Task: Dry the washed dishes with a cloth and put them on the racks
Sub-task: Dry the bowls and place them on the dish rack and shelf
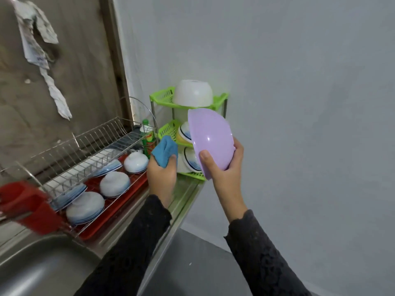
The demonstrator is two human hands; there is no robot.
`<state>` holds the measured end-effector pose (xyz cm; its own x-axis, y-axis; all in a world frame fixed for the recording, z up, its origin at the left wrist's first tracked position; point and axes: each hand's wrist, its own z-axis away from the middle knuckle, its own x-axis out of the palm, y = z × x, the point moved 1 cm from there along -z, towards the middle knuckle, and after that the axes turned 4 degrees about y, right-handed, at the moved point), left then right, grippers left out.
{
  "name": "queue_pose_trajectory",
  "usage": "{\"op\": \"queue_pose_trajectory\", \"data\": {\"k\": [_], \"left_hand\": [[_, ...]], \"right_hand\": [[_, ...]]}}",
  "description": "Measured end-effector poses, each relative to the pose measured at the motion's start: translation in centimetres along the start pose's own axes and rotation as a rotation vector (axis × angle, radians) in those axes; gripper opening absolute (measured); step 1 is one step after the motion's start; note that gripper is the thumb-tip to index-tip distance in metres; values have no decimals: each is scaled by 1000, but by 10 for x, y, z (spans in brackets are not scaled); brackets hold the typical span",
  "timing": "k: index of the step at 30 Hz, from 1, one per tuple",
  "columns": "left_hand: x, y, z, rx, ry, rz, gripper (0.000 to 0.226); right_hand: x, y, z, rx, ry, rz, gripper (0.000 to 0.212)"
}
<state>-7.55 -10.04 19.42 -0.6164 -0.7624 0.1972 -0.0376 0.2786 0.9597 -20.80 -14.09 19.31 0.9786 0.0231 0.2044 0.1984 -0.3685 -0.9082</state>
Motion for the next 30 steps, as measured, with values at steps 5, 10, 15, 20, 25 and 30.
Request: {"op": "queue_pose_trajectory", "data": {"k": [5,10,15,20,25,30], "left_hand": [[48,5,-58,107,59,-14,30],[95,22,-116,169,104,-3,27],[125,26,-161,226,179,20,26],[134,20,-182,225,246,1,23],[128,6,-194,194,299,-44,26],[119,-1,-193,186,331,-66,29]], "right_hand": [[27,4,-82,-106,-63,-23,96],[48,-3,-167,-202,-117,0,101],[72,-8,-237,-296,-148,78,102],[95,4,-291,-222,-299,421,111],[104,29,-304,-171,-431,960,82],[109,24,-291,-281,-377,1024,96]]}}
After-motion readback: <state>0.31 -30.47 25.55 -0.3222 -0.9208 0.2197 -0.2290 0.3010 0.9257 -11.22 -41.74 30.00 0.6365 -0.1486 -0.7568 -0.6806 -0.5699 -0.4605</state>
